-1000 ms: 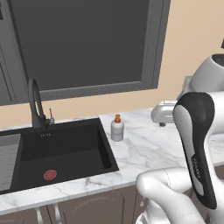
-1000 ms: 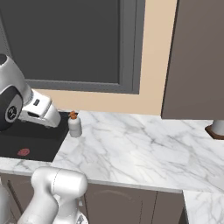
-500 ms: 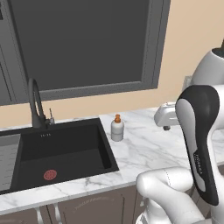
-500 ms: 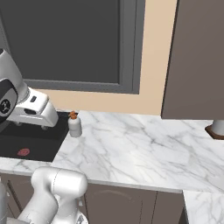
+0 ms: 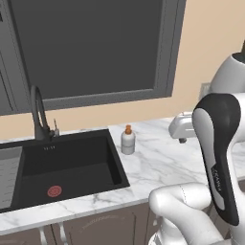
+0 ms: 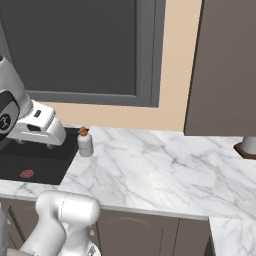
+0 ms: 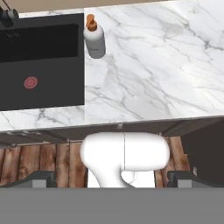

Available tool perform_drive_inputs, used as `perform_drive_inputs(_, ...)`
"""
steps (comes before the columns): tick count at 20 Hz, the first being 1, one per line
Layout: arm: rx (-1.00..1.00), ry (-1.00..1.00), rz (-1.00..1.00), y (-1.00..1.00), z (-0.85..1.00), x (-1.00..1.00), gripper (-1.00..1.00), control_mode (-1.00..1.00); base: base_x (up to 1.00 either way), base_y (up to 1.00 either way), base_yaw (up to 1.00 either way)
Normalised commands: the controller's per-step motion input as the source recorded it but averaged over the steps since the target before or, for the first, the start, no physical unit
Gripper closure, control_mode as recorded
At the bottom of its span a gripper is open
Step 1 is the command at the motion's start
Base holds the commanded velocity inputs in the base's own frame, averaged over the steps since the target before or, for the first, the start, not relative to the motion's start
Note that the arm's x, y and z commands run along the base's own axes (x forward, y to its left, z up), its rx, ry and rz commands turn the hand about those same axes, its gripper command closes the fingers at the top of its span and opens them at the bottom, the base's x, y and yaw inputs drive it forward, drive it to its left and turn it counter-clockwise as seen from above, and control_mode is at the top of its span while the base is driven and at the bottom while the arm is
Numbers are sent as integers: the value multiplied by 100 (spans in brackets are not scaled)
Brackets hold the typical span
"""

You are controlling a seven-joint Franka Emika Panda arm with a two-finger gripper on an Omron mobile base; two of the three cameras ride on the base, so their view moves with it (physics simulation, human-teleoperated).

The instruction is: Locate and retrieve the soap dispenser and bar soap from the cabinet. Place them next to the sink.

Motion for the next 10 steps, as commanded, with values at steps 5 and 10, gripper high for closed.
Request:
perform_drive_inputs(5,0,0,0,0,0,0,-100,100,-32,0,-34)
perform_drive_inputs(10,0,0,0,0,0,0,-100,100,-20,0,-45)
